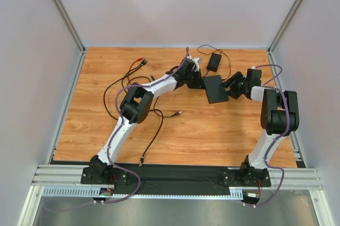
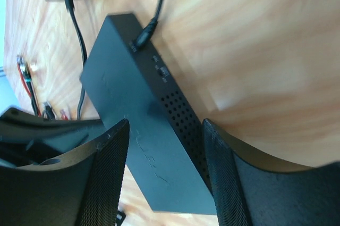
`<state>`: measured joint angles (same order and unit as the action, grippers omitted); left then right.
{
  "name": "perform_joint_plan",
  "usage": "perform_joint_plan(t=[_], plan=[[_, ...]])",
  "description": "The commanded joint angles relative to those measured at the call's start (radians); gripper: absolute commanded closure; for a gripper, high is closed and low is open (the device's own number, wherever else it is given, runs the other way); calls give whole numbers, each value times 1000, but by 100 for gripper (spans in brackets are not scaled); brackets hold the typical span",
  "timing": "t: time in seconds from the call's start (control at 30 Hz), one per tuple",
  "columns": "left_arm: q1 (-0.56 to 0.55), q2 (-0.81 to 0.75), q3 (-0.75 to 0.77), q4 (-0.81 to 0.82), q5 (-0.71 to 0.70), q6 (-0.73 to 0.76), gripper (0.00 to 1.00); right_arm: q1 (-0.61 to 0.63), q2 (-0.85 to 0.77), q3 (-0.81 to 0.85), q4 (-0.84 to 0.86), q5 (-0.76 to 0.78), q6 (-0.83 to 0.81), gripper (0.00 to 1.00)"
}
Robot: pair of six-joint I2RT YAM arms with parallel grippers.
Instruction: Pull the plug from the switch port
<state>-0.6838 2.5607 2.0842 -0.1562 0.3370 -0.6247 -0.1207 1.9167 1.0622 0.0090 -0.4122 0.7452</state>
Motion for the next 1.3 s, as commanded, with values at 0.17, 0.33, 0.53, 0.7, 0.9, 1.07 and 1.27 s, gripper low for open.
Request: perform_joint_plan(t=[0.17, 0.33, 0.53, 0.7, 0.9, 1.07, 1.27], plan=[[-8, -100, -79, -51, -10, 82, 91, 61, -125, -171, 63, 30, 100, 41], [-8, -229, -230, -17, -72, 137, 91, 59, -145, -171, 86, 84, 106, 40], [-8, -327, -286, 4, -107, 235, 92, 29, -59, -110, 147, 58, 157, 40], [-31, -343, -293, 63, -58, 269, 88, -14, -24, -128, 287, 26, 261, 42], [-72, -263, -156, 17, -36, 321, 85, -57, 10, -156, 387, 15, 333, 46], [-82, -195, -87, 7, -36, 304, 84, -74, 74, -165, 505, -40, 378, 48], [-82, -103, 10, -2, -4, 261, 83, -76, 163, -180, 652, -88, 456, 53]])
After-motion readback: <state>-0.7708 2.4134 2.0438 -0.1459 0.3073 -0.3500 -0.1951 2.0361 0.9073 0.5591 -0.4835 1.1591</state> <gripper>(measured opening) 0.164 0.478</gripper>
